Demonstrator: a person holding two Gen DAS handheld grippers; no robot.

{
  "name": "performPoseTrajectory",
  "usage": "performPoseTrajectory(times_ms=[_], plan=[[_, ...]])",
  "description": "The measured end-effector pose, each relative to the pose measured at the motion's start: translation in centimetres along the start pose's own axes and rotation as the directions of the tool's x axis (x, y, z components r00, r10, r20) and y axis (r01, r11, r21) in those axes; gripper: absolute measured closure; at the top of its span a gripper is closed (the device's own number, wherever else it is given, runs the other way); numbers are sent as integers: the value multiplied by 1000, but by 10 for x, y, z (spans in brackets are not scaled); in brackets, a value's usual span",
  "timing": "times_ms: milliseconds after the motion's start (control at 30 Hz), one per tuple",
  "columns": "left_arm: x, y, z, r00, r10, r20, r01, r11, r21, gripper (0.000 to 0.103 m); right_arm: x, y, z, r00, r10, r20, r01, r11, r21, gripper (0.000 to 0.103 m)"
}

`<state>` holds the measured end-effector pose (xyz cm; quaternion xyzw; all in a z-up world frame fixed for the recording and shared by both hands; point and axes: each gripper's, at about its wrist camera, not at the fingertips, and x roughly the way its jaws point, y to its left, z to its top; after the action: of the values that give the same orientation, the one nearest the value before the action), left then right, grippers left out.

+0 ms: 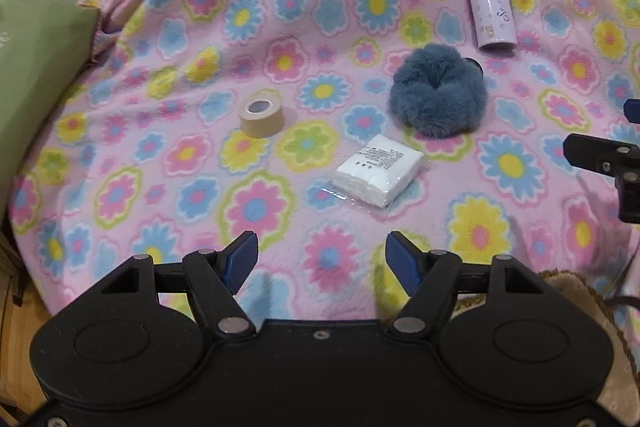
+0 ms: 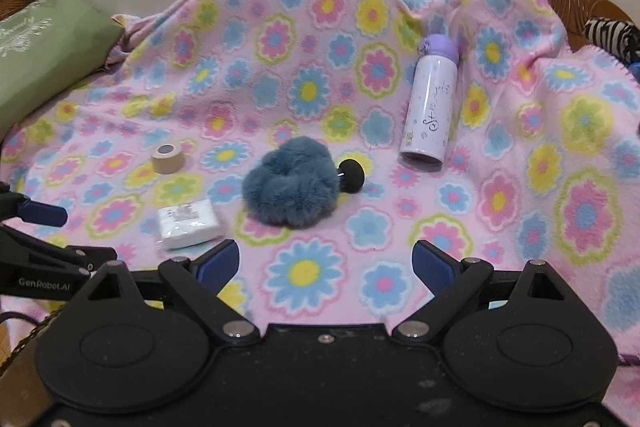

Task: Organize soft objects
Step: 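Withdraw both tools toward the blue fluffy scrunchie and white packet, then grasp the white packet with the left tool while the right tool grasps the blue scrunchie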

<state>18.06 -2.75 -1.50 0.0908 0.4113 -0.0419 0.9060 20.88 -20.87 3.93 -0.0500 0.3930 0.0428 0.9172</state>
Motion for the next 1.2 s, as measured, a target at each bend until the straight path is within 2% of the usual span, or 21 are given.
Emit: performPoseTrajectory(times_ms=[333,667,967,1067,1200], plan=[[45,-12,11,998,-19,-64,19,1000,5,36,31,1,4,1000,10,-28,-10,1000,-6,9],[77,-4,29,998,19,-52,-19,1000,-8,35,65,5,8,998,21,-67,-20,1000,14,9],[100,40,35,998,33,-62,-43,985,-166,33,86,7,19,998,30,-51,-27,999,42,9],[103,41,32,999,25,-42,-30,990,-136,31,92,8,27,999,38,-28,-36,997,63,6],[103,31,27,999,48,22,-48,999,1,26,108,15,40,999,35,-24,-33,997,71,5]])
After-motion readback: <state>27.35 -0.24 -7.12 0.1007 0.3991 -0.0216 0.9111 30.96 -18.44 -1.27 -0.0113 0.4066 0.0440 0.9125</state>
